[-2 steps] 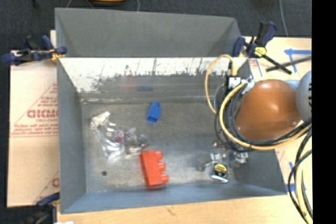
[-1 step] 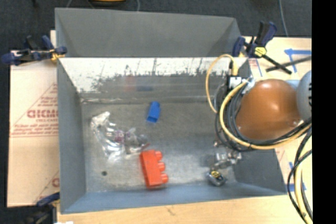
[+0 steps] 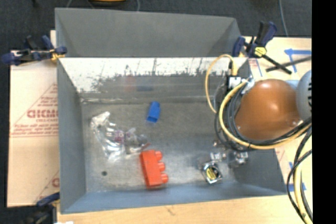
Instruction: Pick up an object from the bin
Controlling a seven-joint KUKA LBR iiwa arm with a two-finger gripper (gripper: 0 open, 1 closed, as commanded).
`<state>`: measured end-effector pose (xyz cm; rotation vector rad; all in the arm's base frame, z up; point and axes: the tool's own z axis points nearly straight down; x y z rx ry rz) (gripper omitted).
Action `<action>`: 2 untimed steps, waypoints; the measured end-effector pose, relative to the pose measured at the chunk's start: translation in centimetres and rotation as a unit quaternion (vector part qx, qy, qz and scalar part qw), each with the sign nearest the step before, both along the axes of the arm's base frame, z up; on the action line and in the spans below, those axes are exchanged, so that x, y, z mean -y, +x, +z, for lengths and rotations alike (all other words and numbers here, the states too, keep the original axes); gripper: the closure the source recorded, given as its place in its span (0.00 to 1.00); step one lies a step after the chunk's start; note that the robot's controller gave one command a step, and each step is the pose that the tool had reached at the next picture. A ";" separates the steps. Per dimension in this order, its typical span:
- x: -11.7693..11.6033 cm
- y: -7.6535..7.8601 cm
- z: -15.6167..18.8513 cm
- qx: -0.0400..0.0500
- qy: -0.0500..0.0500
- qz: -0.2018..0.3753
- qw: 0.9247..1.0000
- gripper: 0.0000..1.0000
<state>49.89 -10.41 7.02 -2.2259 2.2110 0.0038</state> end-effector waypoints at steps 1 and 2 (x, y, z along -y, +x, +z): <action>0.1 0.0 0.0 0.000 -0.001 0.000 1.000 1.00; 1.2 0.5 3.3 0.002 -0.003 0.011 1.000 1.00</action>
Offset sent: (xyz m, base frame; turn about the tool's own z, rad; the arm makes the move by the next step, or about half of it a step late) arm 0.0000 0.0000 0.0000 0.0000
